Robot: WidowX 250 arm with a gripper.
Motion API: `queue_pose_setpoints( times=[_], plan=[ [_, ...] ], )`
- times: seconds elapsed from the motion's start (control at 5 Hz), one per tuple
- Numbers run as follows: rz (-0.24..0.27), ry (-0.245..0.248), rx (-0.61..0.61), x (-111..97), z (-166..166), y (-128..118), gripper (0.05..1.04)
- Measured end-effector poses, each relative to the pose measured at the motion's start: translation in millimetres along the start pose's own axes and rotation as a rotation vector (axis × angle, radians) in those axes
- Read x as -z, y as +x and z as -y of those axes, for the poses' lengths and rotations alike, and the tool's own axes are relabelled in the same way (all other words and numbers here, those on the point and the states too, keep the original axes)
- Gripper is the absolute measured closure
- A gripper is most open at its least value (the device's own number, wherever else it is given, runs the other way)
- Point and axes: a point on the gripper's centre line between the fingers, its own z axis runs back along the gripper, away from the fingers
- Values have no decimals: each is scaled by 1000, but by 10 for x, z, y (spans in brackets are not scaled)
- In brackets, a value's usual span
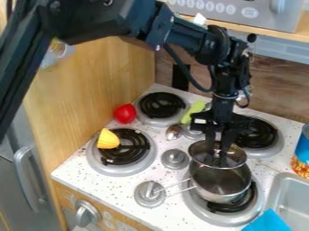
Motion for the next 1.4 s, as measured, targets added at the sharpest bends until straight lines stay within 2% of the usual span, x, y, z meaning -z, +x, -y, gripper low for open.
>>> queue_pose_setpoints(
  times=[0.2,0.4,0.6,0.8,1.2,1.4],
  plan=[
    [42,-14,38,-131,111,-74,759],
    [61,-4,60,-95,202,-162,759],
    [102,22,111,-15,353,-302,759],
    [122,46,142,-39,366,-457,759],
    [175,52,130,-258,127,-651,760],
    [174,50,124,-227,-1,-694,759]
  ],
)
